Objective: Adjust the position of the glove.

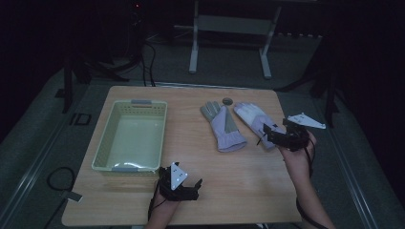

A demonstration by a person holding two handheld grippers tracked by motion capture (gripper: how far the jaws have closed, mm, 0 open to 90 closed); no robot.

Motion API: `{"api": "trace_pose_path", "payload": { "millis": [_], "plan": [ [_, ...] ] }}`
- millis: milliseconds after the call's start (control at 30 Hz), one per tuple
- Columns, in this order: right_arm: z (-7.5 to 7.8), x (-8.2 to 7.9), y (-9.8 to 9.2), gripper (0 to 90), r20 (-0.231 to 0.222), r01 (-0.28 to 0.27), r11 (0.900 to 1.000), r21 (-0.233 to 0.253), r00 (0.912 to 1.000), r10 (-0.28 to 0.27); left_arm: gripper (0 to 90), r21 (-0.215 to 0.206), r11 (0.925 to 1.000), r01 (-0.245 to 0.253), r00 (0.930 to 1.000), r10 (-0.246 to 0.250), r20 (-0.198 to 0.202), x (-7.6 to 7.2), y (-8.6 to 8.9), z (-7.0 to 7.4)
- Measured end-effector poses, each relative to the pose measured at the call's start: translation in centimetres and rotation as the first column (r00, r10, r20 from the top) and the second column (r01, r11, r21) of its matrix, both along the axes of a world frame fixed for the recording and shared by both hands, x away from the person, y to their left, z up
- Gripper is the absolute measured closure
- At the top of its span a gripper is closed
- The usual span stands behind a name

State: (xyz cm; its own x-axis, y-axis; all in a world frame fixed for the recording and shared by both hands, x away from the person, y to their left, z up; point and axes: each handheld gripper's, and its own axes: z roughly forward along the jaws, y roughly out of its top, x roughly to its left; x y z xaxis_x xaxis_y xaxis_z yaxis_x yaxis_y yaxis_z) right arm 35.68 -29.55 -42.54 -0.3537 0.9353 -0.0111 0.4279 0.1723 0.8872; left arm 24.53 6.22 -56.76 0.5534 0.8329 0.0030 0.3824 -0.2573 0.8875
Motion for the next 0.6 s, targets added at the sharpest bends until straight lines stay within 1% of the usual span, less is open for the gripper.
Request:
{"api": "trace_pose_path", "payload": {
  "millis": [67,100,167,200,233,300,333,433,500,533,567,600],
  "plan": [
    [0.1,0.3,0.7,18.4,0.001,-0.013,1.000,-0.005,0.9999,0.013,0.0,0.001,1.0000,0.002,1.0000,-0.002,-0.001,0.0,0.0,0.0],
    [0.1,0.4,1.1,18.5,0.002,-0.020,1.000,-0.017,0.9998,0.020,0.0,0.002,1.0000,0.002,1.0000,-0.002,-0.001,0.0,0.0,0.0],
    [0.0,0.8,1.9,19.2,-0.001,-0.043,0.999,-0.024,0.9991,0.043,0.0,0.000,1.0000,0.003,1.0000,-0.003,-0.001,0.0,0.0,0.0],
    [0.0,0.9,2.2,21.0,-0.001,-0.052,0.998,-0.034,0.9987,0.052,0.0,-0.002,1.0000,0.005,1.0000,-0.005,0.000,0.0,0.0,0.0],
    [0.0,1.1,2.7,21.4,-0.005,-0.065,0.997,-0.033,0.9979,0.065,0.0,-0.002,1.0000,0.006,1.0000,-0.006,-0.001,0.0,0.0,0.0],
    [-0.1,1.3,2.9,21.4,-0.011,-0.072,0.997,-0.031,0.9974,0.072,0.0,-0.002,1.0000,0.006,1.0000,-0.006,-0.001,0.0,0.0,0.0],
    [-0.2,1.6,3.7,22.2,-0.016,-0.085,0.996,-0.030,0.9963,0.085,0.0,-0.003,1.0000,0.009,1.0000,-0.009,-0.001,0.0,0.0,0.0],
    [-0.4,2.1,4.9,22.8,-0.023,-0.106,0.994,-0.033,0.9942,0.105,0.0,-0.004,0.9999,0.010,0.9999,-0.010,-0.002,0.0,0.0,0.0],
    [-0.5,2.3,5.2,22.8,-0.024,-0.107,0.994,-0.032,0.9940,0.106,0.0,-0.004,0.9999,0.010,0.9999,-0.010,-0.002,0.0,0.0,0.0],
    [-0.8,2.6,6.0,25.0,-0.025,-0.122,0.992,-0.044,0.9924,0.121,0.0,-0.005,0.9999,0.011,0.9999,-0.011,-0.002,0.0,0.0,0.0],
    [-0.9,2.8,6.2,25.2,-0.025,-0.123,0.991,-0.053,0.9923,0.121,0.0,-0.004,0.9999,0.011,0.9999,-0.011,-0.002,0.0,0.1,0.0],
    [-1.0,3.0,6.6,27.6,-0.028,-0.127,0.990,-0.054,0.9916,0.126,0.0,-0.004,0.9999,0.012,0.9999,-0.012,-0.002,0.0,0.1,0.0]
  ]
}}
